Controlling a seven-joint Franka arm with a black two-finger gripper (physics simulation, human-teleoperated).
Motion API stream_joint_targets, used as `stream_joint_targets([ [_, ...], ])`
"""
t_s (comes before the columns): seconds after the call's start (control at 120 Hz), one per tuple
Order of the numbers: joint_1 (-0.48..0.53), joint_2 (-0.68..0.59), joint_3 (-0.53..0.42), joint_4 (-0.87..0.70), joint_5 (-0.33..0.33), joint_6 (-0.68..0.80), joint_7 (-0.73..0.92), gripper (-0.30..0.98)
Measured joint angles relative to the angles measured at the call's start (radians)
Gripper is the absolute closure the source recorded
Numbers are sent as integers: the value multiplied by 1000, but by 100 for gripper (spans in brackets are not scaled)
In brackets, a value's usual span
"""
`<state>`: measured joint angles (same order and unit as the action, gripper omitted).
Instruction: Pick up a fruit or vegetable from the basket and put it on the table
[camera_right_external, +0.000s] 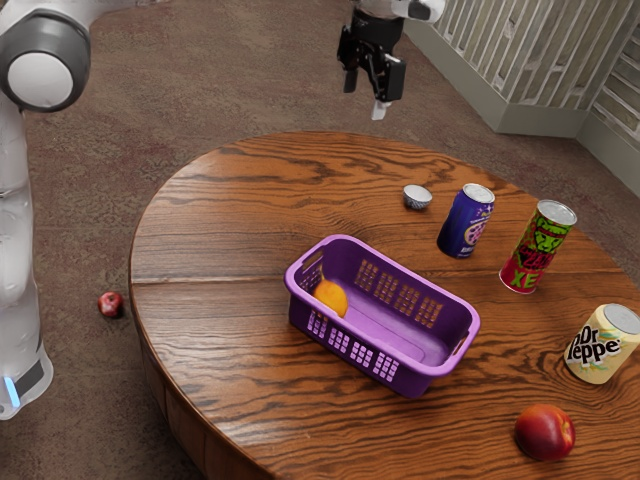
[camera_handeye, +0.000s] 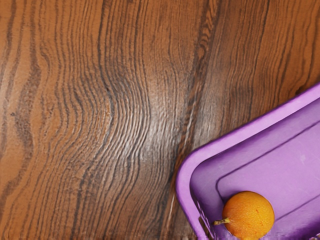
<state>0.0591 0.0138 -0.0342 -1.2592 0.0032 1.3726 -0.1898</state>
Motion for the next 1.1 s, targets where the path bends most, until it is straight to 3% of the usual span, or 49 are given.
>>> stream_joint_targets([
  [0.408, 10, 47, 7, -2, 49, -47, 36, 0],
  [0.7, 18, 43, -55, -175, 43, 68, 267, 0],
  [1.1, -49, -36, -138, -429, 4, 155, 508, 0],
])
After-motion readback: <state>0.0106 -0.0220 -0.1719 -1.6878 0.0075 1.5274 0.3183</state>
